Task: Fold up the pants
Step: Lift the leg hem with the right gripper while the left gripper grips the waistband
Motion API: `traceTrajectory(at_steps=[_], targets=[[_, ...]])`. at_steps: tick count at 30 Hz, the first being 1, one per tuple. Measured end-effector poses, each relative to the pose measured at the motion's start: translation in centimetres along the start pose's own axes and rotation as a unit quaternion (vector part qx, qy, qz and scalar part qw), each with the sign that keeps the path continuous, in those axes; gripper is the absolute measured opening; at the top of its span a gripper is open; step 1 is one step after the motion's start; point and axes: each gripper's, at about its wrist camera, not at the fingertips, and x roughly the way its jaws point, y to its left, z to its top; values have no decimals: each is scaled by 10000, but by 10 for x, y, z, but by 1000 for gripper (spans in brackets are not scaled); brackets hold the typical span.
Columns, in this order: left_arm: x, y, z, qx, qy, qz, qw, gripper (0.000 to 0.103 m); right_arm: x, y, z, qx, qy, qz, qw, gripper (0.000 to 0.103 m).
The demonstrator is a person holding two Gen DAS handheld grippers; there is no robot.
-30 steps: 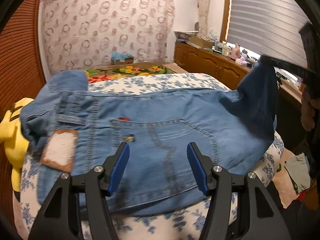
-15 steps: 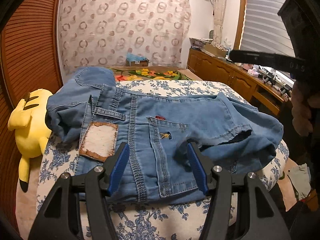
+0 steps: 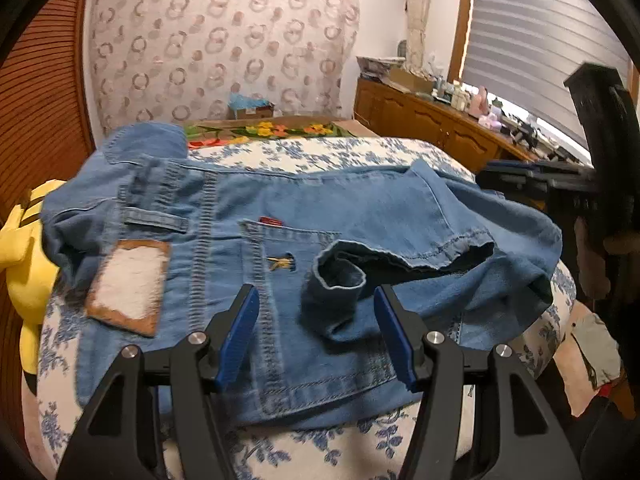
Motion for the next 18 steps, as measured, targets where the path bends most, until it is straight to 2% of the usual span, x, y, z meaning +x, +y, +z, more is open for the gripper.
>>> traceTrajectory(at_steps=[3,8,12,14,15,16,17,18], targets=[[11,-5,2,79,103,38,9999,59,7,-6,-18,145,196,-36,9997,52],[19,-4,3,120,110,37,9999,58,21,-9,-37,330,430,164,9984,52],[20,-1,4,127,60,-42,9999,40,28,-4,-40,330,471,267,9980,52],[20,0,4,143,78,-106,9998,27,30,-2,-39,293,447,335,9980,50],[21,0,5,167,100,-147,9997,23,31,-1,-38,253,430,375,9981,39],[21,-1,6,186,106,-151,9997,17,31,1,-37,188,426,463,9978,31],[21,-1,6,210,82,-127,9997,11,32,4,-35,87,418,505,9978,17],[19,-1,7,221,36,-117,9997,10,30,6,-32,4,370,409,9985,11]])
